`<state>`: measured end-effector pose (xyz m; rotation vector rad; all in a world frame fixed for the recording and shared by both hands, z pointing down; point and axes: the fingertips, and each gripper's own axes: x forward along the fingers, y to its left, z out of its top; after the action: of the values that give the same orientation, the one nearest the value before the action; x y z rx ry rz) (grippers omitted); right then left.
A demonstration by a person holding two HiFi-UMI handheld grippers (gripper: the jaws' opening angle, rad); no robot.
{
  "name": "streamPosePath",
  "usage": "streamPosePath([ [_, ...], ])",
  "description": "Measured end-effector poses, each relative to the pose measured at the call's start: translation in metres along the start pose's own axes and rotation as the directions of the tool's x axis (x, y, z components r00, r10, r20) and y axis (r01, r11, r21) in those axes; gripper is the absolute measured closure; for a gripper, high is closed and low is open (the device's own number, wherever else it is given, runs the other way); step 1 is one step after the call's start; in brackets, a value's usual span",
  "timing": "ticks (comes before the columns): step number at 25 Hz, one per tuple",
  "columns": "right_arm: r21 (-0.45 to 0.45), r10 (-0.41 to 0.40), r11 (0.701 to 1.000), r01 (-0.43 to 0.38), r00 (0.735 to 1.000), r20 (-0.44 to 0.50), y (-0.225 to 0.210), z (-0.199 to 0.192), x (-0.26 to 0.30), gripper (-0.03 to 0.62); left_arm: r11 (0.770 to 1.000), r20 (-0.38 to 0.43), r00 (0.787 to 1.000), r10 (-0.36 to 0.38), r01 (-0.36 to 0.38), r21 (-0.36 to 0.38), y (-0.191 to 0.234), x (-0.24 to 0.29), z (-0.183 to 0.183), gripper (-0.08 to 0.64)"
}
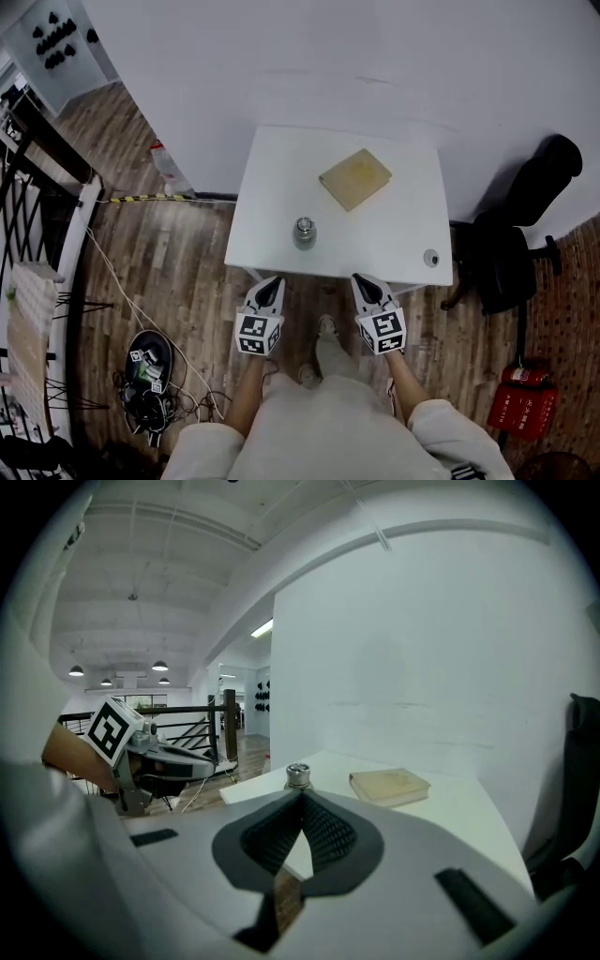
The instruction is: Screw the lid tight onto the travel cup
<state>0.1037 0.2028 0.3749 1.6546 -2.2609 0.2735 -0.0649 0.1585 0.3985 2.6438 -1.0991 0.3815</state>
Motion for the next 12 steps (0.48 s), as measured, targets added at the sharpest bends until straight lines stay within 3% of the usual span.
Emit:
streamPosePath([
  [12,0.0,0.156,0.988,-0.156,0.987,-0.034,-0.046,-0.006,0.088,0.592,0.997,-0.087,0.993,0.076,-0.076,0.001,0.033,0.084,-0.014,0.549],
])
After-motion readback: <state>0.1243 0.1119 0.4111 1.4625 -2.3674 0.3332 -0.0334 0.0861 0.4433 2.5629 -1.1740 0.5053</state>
